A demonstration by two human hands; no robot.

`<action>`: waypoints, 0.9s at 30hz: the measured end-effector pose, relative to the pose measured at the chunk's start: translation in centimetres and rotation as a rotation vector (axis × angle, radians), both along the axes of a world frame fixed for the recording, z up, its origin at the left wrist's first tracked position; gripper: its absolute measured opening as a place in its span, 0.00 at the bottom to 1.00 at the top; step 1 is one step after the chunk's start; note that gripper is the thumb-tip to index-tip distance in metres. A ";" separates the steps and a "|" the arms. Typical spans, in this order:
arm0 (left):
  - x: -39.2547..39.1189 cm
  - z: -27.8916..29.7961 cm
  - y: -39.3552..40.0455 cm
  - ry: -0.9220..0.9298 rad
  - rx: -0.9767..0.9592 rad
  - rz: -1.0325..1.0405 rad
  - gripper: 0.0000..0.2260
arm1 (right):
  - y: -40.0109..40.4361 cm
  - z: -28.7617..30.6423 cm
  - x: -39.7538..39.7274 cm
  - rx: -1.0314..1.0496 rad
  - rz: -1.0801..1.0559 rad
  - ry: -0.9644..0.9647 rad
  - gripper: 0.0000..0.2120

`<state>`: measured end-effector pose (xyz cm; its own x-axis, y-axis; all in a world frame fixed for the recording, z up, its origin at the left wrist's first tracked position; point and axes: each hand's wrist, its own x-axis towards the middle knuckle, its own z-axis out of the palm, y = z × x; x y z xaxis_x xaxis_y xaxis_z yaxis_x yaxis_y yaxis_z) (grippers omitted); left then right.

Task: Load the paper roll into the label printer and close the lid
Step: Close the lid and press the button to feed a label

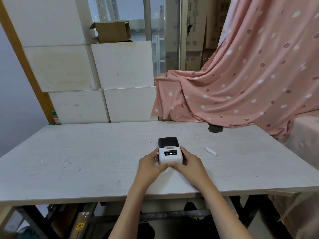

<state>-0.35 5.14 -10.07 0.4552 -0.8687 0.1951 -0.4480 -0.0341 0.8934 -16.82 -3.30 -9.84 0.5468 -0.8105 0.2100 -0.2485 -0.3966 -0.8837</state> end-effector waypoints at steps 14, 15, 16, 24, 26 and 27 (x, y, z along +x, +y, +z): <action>0.0 -0.1 0.0 -0.006 -0.010 0.000 0.31 | 0.3 0.3 -0.1 -0.002 0.000 -0.001 0.25; 0.0 -0.1 0.0 -0.007 -0.010 -0.001 0.31 | 0.3 0.3 -0.1 -0.003 -0.001 0.001 0.25; 0.0 -0.1 0.0 -0.007 -0.011 -0.002 0.31 | 0.3 0.3 -0.2 -0.005 -0.002 0.003 0.25; -0.1 0.0 0.0 -0.004 -0.009 -0.003 0.28 | 0.3 0.4 -0.2 0.000 -0.003 0.008 0.25; -0.1 0.0 0.0 0.000 -0.006 -0.002 0.28 | 0.4 0.4 -0.2 0.001 0.000 0.007 0.25; -0.1 0.0 0.1 -0.003 -0.004 -0.002 0.28 | 0.4 0.4 -0.2 0.000 0.000 0.007 0.24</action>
